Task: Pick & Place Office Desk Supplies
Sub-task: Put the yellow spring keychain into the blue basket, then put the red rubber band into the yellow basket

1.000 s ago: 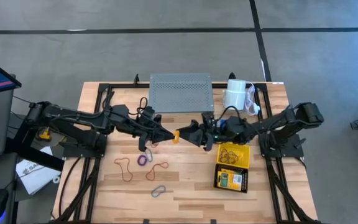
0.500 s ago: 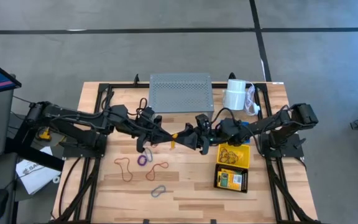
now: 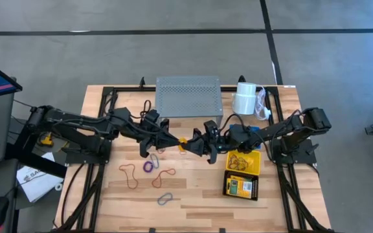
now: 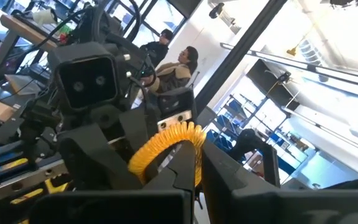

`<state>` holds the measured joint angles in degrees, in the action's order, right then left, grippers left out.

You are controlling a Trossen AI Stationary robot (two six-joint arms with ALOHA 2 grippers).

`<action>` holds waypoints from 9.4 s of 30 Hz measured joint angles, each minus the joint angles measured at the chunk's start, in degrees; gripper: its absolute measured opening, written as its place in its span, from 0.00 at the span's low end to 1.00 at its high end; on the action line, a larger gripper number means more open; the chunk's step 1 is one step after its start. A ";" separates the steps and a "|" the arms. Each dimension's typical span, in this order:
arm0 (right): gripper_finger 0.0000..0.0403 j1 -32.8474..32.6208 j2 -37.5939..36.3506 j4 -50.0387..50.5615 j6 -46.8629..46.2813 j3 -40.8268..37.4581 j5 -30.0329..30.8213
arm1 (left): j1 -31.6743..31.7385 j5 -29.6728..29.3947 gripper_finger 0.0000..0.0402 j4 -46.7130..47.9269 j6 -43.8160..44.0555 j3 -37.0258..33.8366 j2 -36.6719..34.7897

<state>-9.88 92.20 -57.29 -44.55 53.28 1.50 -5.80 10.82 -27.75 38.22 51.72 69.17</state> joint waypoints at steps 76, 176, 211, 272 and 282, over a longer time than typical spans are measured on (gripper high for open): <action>0.02 32.18 -33.62 101.73 -3.41 -20.94 -6.23 | 1.33 -4.05 0.22 46.97 -1.92 0.02 -6.23; 0.27 4.62 -44.78 90.92 -9.04 1.49 6.29 | 5.51 -15.92 0.02 42.16 -31.21 -14.99 21.31; 0.42 -3.02 -24.48 51.20 8.57 1.46 3.58 | 3.06 -5.91 0.00 -1.39 -3.61 -15.21 -7.04; 0.01 1.32 -5.57 14.77 -0.37 1.53 4.81 | 2.86 -4.30 0.01 -14.84 5.75 -5.66 4.37; 0.00 1.21 -7.44 14.80 -0.72 1.52 4.10 | 2.87 -3.83 0.13 -16.11 5.55 -5.66 4.05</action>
<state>-8.67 84.76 -42.49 -45.27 54.80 5.60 -2.94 6.99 -43.85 43.77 46.06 73.21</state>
